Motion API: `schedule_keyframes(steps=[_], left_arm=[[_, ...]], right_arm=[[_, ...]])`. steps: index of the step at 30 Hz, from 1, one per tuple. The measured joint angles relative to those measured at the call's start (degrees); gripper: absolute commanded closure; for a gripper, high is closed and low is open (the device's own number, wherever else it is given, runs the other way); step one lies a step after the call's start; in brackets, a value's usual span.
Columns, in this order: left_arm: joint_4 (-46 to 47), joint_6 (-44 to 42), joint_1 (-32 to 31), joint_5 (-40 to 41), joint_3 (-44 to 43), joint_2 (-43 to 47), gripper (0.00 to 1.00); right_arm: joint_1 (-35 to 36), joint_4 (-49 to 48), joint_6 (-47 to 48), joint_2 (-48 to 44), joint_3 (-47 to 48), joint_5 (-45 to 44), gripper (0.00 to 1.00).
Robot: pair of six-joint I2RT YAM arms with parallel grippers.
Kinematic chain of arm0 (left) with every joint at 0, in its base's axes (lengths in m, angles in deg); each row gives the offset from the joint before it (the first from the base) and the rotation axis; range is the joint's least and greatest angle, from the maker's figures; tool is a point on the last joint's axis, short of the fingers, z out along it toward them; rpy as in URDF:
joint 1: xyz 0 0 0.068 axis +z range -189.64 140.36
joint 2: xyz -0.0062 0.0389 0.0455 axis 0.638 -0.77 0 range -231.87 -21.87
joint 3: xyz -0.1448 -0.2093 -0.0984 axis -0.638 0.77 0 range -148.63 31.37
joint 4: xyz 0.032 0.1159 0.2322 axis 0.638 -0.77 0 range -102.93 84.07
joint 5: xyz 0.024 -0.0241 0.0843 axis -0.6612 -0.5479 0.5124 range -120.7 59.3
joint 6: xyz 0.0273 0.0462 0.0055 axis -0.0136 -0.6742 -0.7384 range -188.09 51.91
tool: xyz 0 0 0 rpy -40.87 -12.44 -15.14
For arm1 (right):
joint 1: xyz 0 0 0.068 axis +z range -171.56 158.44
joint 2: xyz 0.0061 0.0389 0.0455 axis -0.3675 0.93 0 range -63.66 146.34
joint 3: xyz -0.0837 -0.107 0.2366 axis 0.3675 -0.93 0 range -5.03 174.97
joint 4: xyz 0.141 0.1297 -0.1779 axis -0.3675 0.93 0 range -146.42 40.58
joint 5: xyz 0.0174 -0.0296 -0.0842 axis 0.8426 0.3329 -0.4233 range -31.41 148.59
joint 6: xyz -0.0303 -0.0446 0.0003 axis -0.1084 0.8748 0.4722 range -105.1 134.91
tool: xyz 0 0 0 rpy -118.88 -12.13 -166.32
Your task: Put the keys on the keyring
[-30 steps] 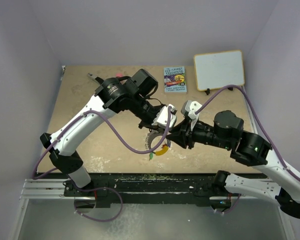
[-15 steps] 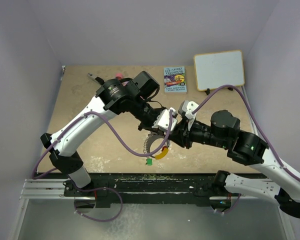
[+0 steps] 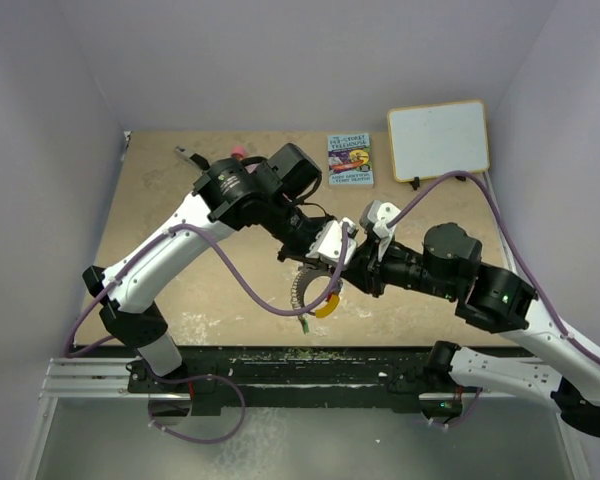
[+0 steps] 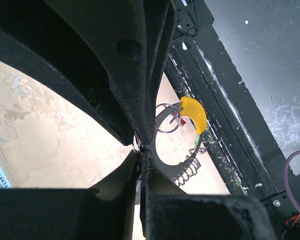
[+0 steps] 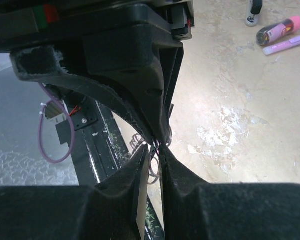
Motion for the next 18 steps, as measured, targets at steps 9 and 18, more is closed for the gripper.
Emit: schedule_keyframes(steps=[9, 18], left_arm=[[-0.57, -0.02, -1.25, 2.01, -0.11, -0.11, 0.96], [-0.31, -0.02, -1.99, 3.85, -0.11, -0.11, 0.96]], right_arm=[[0.02, 0.63, -0.44, 1.27, 0.02, -0.87, 0.76], [0.07, 1.49, -1.25, 1.29, 0.04, -1.46, 0.98]])
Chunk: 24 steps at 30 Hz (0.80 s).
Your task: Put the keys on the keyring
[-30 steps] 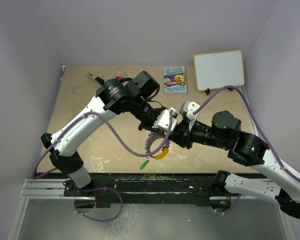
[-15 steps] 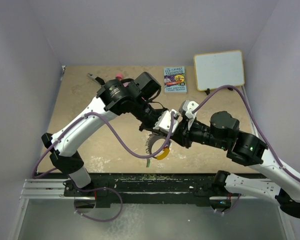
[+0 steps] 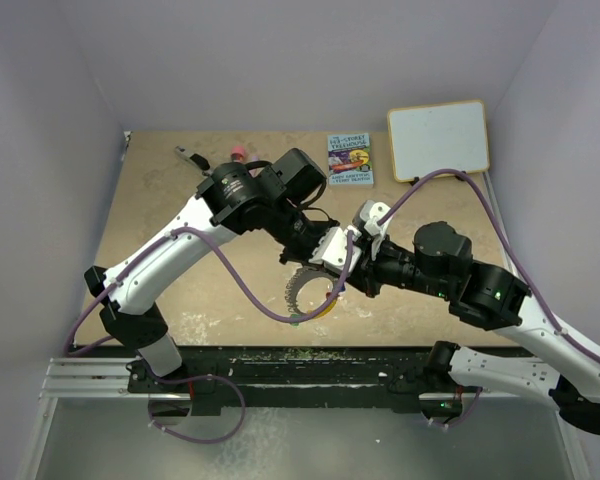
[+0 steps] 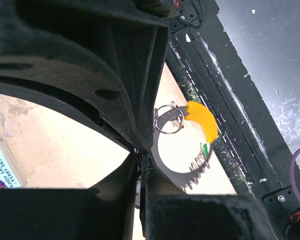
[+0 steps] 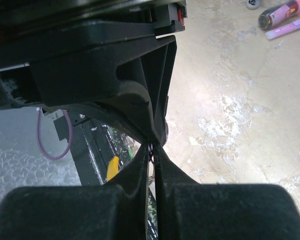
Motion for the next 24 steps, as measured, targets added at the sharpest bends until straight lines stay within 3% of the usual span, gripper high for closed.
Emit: schedule_keyframes(steps=[15, 20, 24], left_arm=[[2.67, 0.04, -0.85, 0.94, 0.24, 0.02, 0.96], [5.03, 0.46, -1.09, 0.83, 1.49, 0.26, 0.86], [6.25, 0.59, -1.11, 1.07, 1.99, 0.57, 0.84]], right_arm=[[0.0, -0.85, -1.57, -3.45, -1.86, -0.72, 1.0], [0.0, -0.79, -2.34, -4.98, -2.62, -2.27, 1.0], [0.0, -0.9, -3.02, -6.29, -3.48, -3.65, 1.0]])
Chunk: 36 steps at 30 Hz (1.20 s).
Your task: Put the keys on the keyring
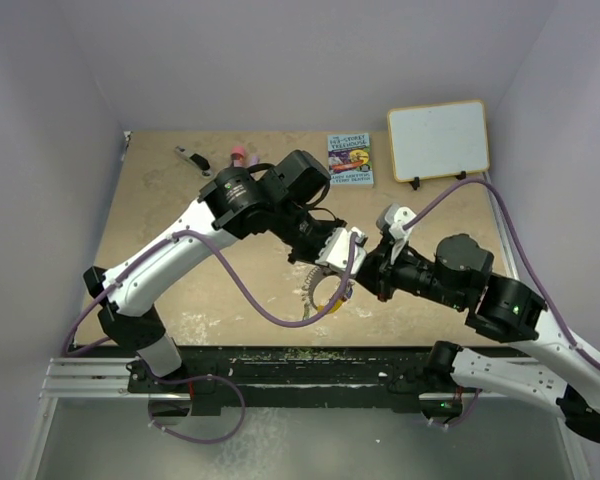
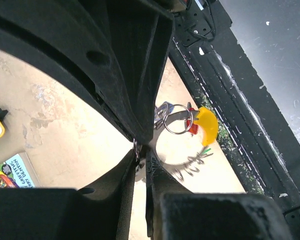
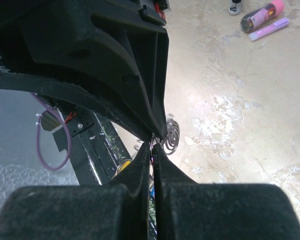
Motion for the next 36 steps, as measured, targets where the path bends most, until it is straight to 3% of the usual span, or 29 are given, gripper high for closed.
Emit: schedule_keyframes(steps=[18, 26, 31, 36], left_arm=[[3.17, 0.02, 0.0, 2.4, 3.37, 2.12, 0.83], [6.99, 1.49, 0.02, 9.09, 2.49, 3.1, 0.83], [8.09, 1.86, 0.02, 8.87, 2.49, 6.01, 0.67], [10.25, 2.49, 0.0, 5.95, 3.74, 8.26, 0.64]], right_arm=[[-0.02, -3.37, -1.09, -3.52, -0.7, -3.08, 1.0], [-0.02, -4.26, -1.29, -5.49, -2.38, -3.39, 1.0], [-0.02, -5.55, -1.6, -7.02, -3.3, -4.63, 1.0], [-0.02, -8.28, -2.12, -8.33, -4.44, -5.2, 1.0]])
